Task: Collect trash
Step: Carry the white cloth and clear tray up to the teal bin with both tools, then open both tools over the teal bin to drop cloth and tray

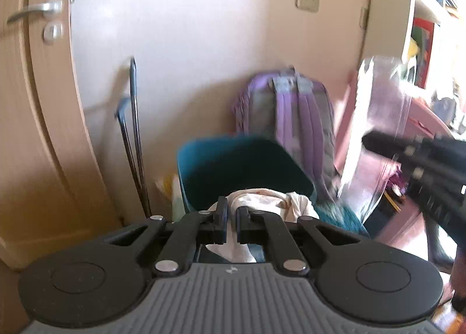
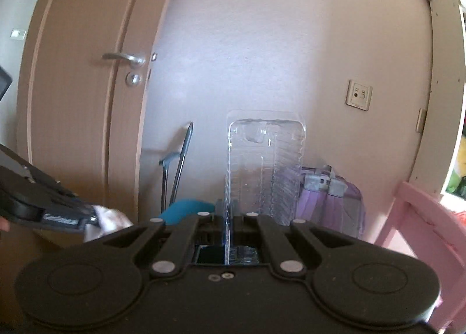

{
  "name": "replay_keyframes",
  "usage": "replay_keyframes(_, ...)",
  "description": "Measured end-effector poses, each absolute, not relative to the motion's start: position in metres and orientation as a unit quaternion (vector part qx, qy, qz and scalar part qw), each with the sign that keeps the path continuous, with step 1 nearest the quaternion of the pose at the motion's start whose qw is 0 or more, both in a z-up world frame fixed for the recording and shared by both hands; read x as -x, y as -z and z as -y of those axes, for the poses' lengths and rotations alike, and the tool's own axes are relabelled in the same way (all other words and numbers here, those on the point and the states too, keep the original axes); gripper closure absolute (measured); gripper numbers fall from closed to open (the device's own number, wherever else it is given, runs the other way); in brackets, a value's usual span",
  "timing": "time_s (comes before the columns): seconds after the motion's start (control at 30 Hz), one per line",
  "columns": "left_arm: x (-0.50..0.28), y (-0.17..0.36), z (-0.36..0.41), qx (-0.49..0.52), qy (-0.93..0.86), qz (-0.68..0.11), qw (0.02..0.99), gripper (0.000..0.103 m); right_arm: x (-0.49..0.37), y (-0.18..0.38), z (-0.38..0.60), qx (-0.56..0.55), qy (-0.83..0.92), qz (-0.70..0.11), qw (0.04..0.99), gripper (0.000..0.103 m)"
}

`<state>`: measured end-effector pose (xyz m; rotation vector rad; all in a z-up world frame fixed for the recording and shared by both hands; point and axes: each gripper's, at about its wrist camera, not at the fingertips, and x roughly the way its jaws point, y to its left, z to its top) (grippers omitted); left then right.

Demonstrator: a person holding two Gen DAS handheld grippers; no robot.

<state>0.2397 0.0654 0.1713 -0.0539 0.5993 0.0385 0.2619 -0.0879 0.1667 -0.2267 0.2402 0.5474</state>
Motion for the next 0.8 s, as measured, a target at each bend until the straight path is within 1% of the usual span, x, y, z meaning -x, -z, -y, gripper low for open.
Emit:
replay_keyframes(0.1,-0.271,-0.181,-0.073,0.023,-0.033,-0.284,0.958,0.097,-0.290,-0.162,0.082,0.085,-0.276,-0.121,0.950,0.102)
replay_keyframes(0.17,-0.295,-0.177,-0.074,0.016,-0.044,-0.284,0.958,0.097,-0.310,-0.157,0.076,0.068,-0.281,-0.128,0.949,0.102)
replay_keyframes(0.43,-0.370,-0.120,-0.070,0.019,-0.048,-0.336,0.940,0.097,-0.366,-0.103,0.051,0.061,-0.286,-0.166,0.942,0.102)
replay_keyframes(0.63,-0.403,-0.079,-0.073,0.023,-0.064,-0.379,0.923,0.097,-0.385,-0.073,0.047,0.048,-0.286,-0.208,0.934,0.102)
replay_keyframes(0.73,-0.417,-0.059,-0.074,0.028,-0.051,-0.416,0.907,0.097,-0.389,-0.061,0.046,0.055,-0.283,-0.230,0.929,0.102)
replay_keyframes(0.77,-0.420,-0.054,-0.075,0.029,-0.051,-0.424,0.904,0.097,-0.390,-0.057,0.046,0.058,-0.279,-0.240,0.928,0.101)
replay_keyframes(0.8,-0.421,-0.051,-0.073,0.025,-0.053,-0.429,0.902,0.097,-0.392,-0.054,0.045,0.063,-0.274,-0.250,0.926,0.098)
